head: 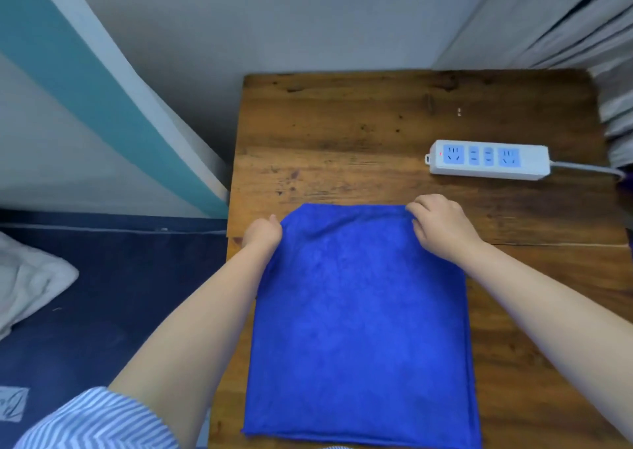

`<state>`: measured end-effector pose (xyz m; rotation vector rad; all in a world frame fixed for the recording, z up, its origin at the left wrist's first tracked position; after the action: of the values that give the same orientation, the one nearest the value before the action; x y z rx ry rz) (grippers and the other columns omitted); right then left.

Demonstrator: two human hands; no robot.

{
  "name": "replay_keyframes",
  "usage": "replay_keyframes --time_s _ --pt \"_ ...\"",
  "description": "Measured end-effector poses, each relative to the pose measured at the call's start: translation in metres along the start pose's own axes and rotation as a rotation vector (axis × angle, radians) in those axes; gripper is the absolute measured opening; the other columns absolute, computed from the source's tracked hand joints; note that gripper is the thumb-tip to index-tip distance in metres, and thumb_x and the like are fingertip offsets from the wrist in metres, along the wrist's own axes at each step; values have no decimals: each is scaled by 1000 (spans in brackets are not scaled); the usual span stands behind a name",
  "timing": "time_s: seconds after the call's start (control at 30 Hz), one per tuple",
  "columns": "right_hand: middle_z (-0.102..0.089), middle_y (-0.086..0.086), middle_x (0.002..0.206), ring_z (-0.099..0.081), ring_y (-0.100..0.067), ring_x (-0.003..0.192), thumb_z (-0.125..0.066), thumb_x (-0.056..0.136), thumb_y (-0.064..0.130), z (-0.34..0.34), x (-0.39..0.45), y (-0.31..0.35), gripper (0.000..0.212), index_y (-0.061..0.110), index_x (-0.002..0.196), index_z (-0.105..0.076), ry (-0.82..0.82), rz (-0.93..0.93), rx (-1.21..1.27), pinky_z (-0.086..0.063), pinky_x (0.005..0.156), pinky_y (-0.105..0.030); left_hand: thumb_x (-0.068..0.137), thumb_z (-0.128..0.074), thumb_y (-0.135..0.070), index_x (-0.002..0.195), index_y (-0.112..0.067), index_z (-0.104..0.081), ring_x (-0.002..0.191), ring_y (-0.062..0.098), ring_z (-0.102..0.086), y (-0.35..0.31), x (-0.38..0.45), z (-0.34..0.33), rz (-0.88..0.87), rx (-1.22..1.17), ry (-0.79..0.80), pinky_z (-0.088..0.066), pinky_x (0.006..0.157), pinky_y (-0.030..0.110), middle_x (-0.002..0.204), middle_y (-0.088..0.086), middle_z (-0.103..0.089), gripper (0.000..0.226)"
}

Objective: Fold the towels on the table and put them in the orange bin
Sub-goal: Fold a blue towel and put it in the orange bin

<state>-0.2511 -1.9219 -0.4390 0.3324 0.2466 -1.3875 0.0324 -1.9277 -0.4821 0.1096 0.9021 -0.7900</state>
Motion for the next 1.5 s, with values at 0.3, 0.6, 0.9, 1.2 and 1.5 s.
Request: replay_keyframes --time_s 0.3,0.6,0.9,1.2,1.5 --pt "-56 -10 108 -48 -29 106 -44 90 15 -19 27 8 27 8 113 -57 57 87 -40 -27 94 -36 87 -59 -27 57 -15 -47 54 14 -40 5 -1 -16 -130 -167 200 -28 48 24 60 0 -48 35" --pt "-58 -11 53 -59 -32 49 -82 46 -9 15 3 12 24 2 59 -65 -160 209 -43 -52 56 -44 99 -28 -20 53 -12 -29 65 23 -35 1 -14 34 -306 -229 -348 -23 55 31 57 0 -35 47" --pt "-64 -14 82 -59 -31 83 -57 81 -1 -6 10 13 11 2 86 -67 -49 170 -38 -41 87 -41 96 -35 -41 106 0 -56 103 34 -56 9 10 4 -145 309 -67 -39 70 32 112 17 -62 47" --pt "-58 -1 106 -49 -19 103 -40 93 12 -17 15 12 24 16 109 -58 67 234 -131 -28 101 -30 94 -42 -19 104 -5 -61 102 32 -55 -47 10 19 -509 637 -276 -41 69 34 110 15 -58 25" --pt "-59 -3 107 -50 -20 104 -42 92 9 -16 17 3 24 13 107 -60 43 167 -86 -30 100 -30 95 -41 -12 79 -6 -50 69 18 -46 -9 34 30 94 -490 9 -39 57 26 81 5 -48 19"
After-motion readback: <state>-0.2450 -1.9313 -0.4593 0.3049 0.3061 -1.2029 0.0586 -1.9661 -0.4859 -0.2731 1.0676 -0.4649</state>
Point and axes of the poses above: each hand's wrist, its own x-axis towards the middle knuckle, its own z-axis out of the back of the hand, y = z × x, the point moved 8 cm from there along x, towards the middle knuckle
